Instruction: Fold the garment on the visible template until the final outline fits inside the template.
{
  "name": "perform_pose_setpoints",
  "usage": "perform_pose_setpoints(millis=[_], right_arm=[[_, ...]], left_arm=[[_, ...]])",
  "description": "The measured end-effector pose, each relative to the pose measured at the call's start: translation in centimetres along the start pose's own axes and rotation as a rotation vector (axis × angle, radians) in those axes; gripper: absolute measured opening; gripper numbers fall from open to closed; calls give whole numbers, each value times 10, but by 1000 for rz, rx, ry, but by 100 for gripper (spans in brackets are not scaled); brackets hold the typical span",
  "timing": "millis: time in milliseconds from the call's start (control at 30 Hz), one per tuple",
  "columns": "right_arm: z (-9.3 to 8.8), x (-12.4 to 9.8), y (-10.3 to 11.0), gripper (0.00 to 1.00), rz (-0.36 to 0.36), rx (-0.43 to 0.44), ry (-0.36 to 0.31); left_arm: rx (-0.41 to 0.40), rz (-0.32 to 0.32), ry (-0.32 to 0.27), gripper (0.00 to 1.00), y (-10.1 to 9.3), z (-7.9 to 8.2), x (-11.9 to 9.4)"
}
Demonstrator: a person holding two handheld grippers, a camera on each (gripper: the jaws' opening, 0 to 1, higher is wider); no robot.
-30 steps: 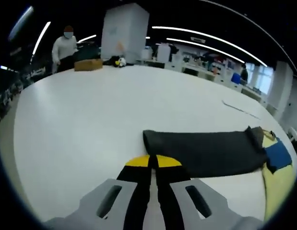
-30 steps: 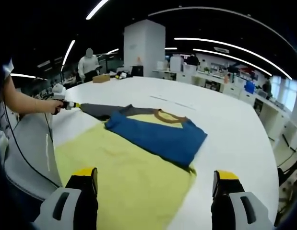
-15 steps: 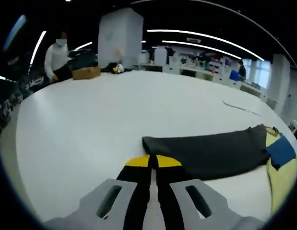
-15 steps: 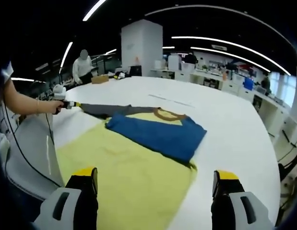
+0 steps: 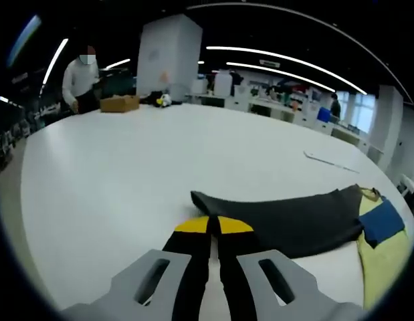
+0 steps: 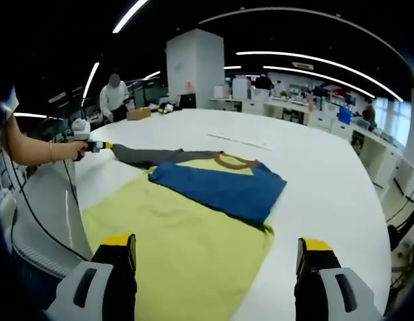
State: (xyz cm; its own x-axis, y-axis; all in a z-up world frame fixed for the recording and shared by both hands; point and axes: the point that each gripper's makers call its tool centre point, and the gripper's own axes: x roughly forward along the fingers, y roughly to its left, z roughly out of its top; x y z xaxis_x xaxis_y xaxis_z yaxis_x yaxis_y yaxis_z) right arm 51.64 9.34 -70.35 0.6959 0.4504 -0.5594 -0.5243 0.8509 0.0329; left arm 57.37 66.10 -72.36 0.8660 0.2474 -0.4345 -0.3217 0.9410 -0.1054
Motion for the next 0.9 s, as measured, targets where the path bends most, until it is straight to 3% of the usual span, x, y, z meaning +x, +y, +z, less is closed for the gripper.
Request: perform_pose_setpoints(millis=[333, 733, 900], right_arm=[[-2, -1, 1, 99, 23, -13, 2], [4, -2, 11, 99, 65, -37, -24], [2, -1, 15, 99, 81, -50, -15]], left_arm=[[10, -62, -33, 0, -31, 17, -8], [26, -190, -83, 0, -91, 42, -13], [31, -221, -98, 0, -107, 48, -16]])
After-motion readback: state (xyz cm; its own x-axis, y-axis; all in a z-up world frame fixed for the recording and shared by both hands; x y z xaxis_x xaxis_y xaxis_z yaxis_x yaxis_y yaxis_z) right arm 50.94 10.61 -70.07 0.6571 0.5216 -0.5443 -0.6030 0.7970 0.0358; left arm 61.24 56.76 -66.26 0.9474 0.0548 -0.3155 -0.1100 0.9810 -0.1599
